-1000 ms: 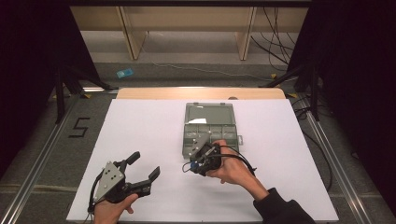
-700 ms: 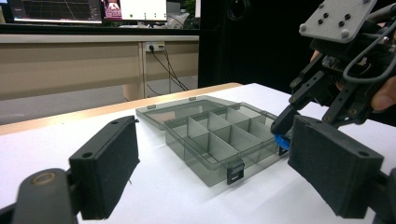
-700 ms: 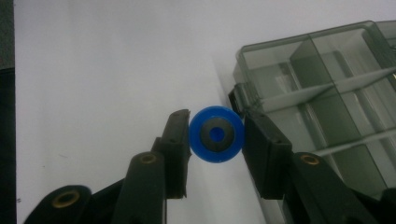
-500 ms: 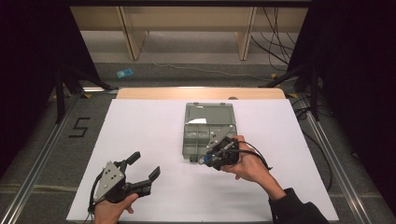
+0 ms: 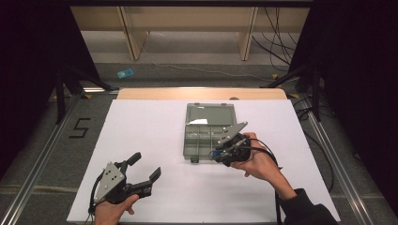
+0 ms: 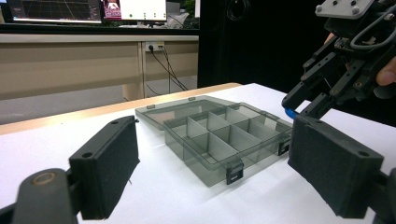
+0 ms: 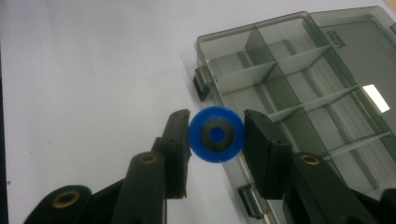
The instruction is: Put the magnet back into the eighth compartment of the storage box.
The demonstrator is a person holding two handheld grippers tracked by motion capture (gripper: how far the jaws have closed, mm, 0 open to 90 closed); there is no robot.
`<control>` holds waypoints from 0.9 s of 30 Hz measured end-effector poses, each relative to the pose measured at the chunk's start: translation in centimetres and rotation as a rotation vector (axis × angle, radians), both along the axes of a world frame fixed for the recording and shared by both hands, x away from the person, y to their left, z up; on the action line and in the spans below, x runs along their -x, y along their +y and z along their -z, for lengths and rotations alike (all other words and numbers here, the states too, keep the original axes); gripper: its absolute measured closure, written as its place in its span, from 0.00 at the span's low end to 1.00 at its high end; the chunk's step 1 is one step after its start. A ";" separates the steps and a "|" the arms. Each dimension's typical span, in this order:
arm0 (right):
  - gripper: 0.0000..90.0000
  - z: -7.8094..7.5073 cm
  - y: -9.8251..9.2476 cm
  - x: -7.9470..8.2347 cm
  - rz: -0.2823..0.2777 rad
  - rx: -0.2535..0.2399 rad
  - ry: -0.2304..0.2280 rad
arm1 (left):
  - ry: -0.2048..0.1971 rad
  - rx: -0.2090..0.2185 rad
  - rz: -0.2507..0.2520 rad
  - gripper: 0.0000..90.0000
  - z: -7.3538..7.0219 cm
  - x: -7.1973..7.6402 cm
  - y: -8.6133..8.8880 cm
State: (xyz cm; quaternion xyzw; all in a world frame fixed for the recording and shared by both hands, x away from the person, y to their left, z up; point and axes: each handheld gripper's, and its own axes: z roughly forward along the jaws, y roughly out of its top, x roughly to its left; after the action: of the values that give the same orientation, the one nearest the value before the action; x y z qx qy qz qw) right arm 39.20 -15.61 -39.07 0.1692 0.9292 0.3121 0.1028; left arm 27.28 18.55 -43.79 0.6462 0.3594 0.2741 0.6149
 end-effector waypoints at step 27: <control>0.70 -0.6 -4.1 -1.8 0.130 0.022 -0.031 | -0.002 -0.007 0.007 0.17 0.0 0.0 -0.2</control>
State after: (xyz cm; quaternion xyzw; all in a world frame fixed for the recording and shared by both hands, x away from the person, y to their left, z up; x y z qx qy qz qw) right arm 41.01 -19.71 -38.51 0.2232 0.9179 0.2973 0.1389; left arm 27.28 18.38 -43.82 0.6495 0.3557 0.2737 0.6138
